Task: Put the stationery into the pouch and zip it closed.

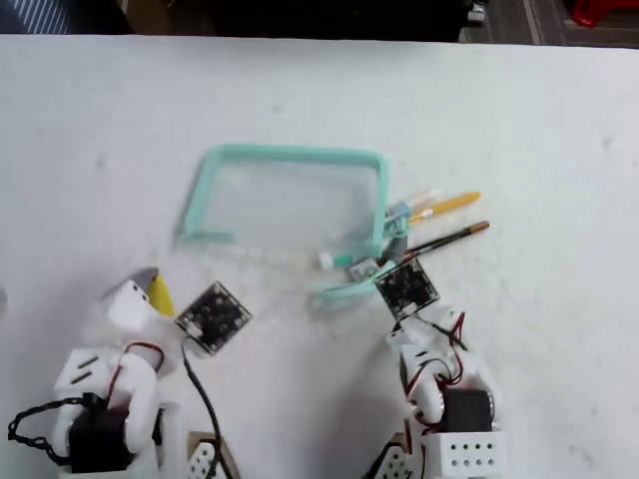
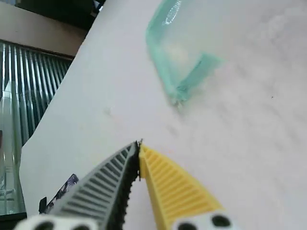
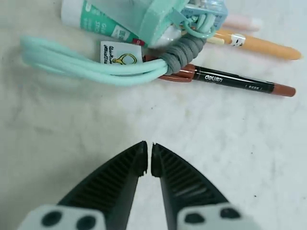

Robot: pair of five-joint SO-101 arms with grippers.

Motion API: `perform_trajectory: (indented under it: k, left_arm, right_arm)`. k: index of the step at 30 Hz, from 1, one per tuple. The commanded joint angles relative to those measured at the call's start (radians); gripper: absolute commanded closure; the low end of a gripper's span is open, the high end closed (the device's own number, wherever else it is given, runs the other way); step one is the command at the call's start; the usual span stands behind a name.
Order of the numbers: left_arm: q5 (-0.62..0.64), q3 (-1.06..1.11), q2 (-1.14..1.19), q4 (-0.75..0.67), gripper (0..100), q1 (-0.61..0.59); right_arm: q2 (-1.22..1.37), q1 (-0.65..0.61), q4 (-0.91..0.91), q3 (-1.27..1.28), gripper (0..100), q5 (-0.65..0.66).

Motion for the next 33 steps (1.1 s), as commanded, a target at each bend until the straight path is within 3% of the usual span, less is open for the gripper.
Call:
perform_trajectory:
  k: [1, 4, 10, 14, 22, 33]
  left_arm:
    - [0.02, -0.086, -0.004, 0.04, 98, 0.01]
    - [0.075, -0.167, -0.004, 0.064, 98, 0.01]
    - [0.35, -0.298, -0.004, 0.063, 97, 0.002]
    - [0.279, -0.35, -0.004, 0.063, 97, 0.002]
    - [-0.107, -0.488, -0.005, 0.072, 97, 0.001]
    - [-0.11, -0.876, -0.005, 0.222, 97, 0.001]
  right_arm:
    - [-0.005, -0.007, 0.007, 0.009, 98.1, 0.012]
    - [-0.005, -0.007, 0.007, 0.009, 98.1, 0.014]
    - [-0.005, -0.007, 0.01, 0.009, 98.1, 0.017]
    - [-0.005, -0.007, 0.012, 0.009, 98.1, 0.017]
    - [-0.005, -0.01, 0.012, 0.009, 98.1, 0.018]
    - [-0.005, -0.004, 0.012, 0.009, 98.1, 0.018]
